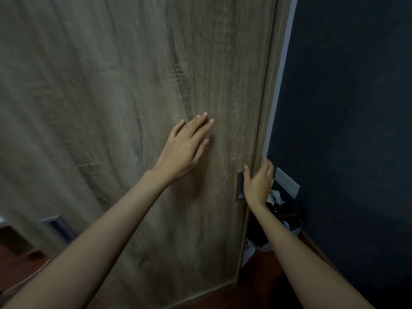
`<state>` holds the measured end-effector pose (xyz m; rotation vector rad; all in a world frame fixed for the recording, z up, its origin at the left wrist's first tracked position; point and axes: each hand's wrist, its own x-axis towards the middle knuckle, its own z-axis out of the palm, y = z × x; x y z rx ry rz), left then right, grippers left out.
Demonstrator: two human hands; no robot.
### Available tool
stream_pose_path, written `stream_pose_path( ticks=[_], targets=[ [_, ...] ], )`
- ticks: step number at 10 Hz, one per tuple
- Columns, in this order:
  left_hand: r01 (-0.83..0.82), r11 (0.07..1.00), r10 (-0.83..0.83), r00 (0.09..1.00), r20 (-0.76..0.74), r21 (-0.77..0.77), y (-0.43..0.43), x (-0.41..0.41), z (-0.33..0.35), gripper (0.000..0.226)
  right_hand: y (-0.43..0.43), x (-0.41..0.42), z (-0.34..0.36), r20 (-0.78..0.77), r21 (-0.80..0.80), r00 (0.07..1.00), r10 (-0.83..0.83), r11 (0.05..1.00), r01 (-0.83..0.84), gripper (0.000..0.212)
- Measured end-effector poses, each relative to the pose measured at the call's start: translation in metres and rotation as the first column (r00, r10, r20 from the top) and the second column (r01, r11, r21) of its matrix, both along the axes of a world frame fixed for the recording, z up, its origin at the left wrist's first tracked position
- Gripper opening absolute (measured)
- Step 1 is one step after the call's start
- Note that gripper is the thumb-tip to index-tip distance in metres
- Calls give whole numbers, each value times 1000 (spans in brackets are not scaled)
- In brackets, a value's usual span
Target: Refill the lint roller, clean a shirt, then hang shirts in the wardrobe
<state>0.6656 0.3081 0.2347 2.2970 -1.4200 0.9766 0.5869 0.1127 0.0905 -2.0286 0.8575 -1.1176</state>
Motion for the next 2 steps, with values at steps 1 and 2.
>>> stream_pose_path(
  ticks=[1,2],
  targets=[
    [-113,990,106,990,-93,-81,22,-14,20,56,12,-10,48,93,-179,992,85,981,-67,60],
    [-246,965,211,934,-289,-91,43,-29,46,53,24,-20,90,-82,-318,955,286,900,-297,57]
  ],
)
